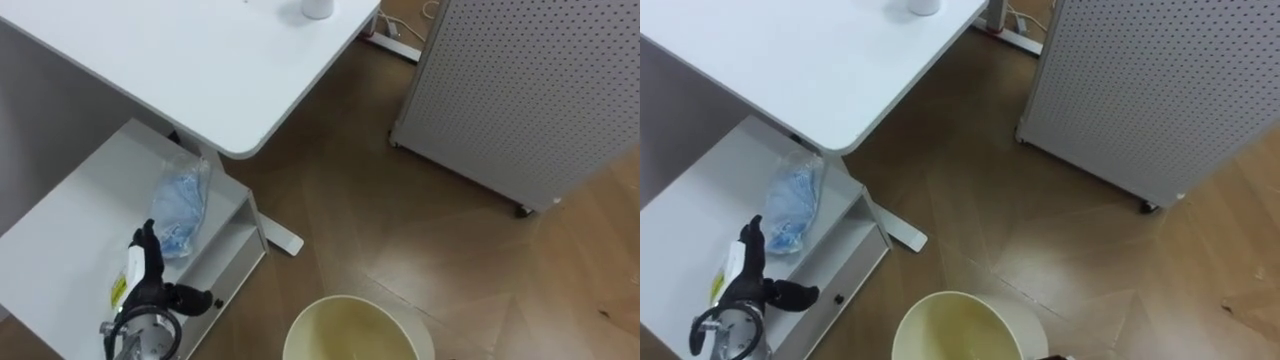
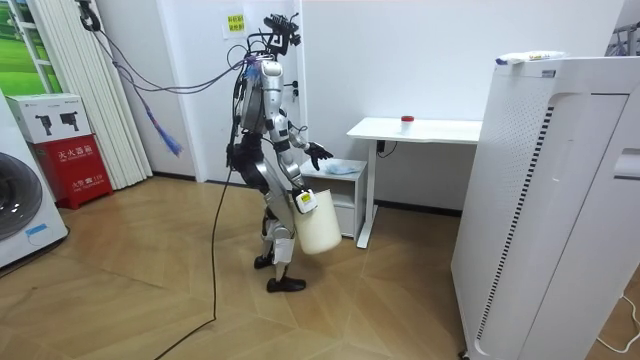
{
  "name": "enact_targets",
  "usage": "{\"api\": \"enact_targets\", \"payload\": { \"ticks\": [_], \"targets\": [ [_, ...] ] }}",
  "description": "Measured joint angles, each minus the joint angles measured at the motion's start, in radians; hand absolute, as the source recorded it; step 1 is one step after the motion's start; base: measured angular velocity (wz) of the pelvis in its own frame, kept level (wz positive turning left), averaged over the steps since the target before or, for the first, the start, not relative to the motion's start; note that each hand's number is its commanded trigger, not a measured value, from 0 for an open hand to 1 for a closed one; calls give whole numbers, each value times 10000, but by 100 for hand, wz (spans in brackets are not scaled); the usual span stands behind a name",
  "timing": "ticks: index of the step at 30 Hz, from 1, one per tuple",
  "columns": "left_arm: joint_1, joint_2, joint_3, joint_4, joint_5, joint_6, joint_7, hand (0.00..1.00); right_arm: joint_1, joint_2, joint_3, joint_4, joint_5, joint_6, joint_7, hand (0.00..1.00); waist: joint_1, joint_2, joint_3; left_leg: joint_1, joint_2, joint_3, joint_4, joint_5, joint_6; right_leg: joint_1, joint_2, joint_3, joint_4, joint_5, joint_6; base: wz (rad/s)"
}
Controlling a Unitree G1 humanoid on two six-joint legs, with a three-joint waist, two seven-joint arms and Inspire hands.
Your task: Pick garbage
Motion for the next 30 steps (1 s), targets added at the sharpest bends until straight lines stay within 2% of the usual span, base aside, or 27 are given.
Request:
{"api": "enact_targets", "payload": {
  "ticks": [6, 10, 11, 14, 18, 20, 23, 27, 29, 30],
  "targets": [
    [-84, 295, -23, 2, 392, 15, 279, 0, -88, 99, 26, -12, 270, 28, 8, 100, -186, -28, 3, -415, 58, 11, 290, -28, -11, -383, -4, -9, 241, -52, -50, 0],
    [-334, 569, -49, 27, 666, 200, 454, 0, -88, 109, 10, -228, 461, 30, -22, 100, -441, -32, 12, -1031, 81, -94, 603, -29, -14, -903, -30, -115, 458, -66, -99, 5],
    [-435, 675, -117, 82, 807, 266, 527, 0, -79, 109, 12, -373, 519, 33, -20, 100, -495, -50, 24, -1195, 87, -115, 669, -27, -17, -1048, -36, -139, 513, -65, -112, 7],
    [-653, 734, -363, 140, 914, 397, 701, 0, -91, 108, 10, -476, 674, 29, -24, 100, -532, -65, 37, -1495, 119, -113, 790, -33, -20, -1313, -30, -156, 591, -66, -134, 0],
    [-900, 919, -476, 307, 1034, 403, 800, 0, -44, 61, 16, -828, 791, 34, -33, 100, -614, -64, 49, -1896, 198, -89, 987, -65, -43, -1658, -45, -285, 738, -88, -213, 2],
    [-1036, 1145, -702, 321, 1124, 429, 960, 0, -37, -9, 45, -1080, 927, 34, -137, 100, -703, -47, 68, -2217, 216, -91, 1184, -105, -50, -1983, -64, -286, 985, -172, -245, 5],
    [-1304, 1234, -705, 336, 1348, 623, 1061, 0, -32, -206, 117, -1467, 1008, 50, -243, 100, -705, -20, 92, -2671, 240, -82, 1548, -215, -48, -2450, -117, -273, 1420, -320, -284, 0],
    [-1419, 1262, -795, 335, 1467, 659, 1066, 0, -32, -221, 125, -1754, 1087, 90, -325, 100, -760, -20, 98, -3080, 279, -63, 1964, -328, -65, -2831, -213, -323, 1924, -566, -338, 9],
    [-1426, 1263, -794, 341, 1470, 753, 1066, 0, -25, -220, 144, -1883, 1087, 166, -314, 100, -768, -20, 99, -3211, 405, 39, 2063, -366, -62, -2927, -220, -410, 2010, -627, -379, 8],
    [-1426, 1263, -793, 353, 1477, 776, 1064, 53, -18, -219, 143, -1917, 1085, 169, -312, 100, -767, -20, 99, -3243, 418, 38, 2086, -366, -63, -2945, -226, -438, 2012, -636, -392, 8]
  ]
}}
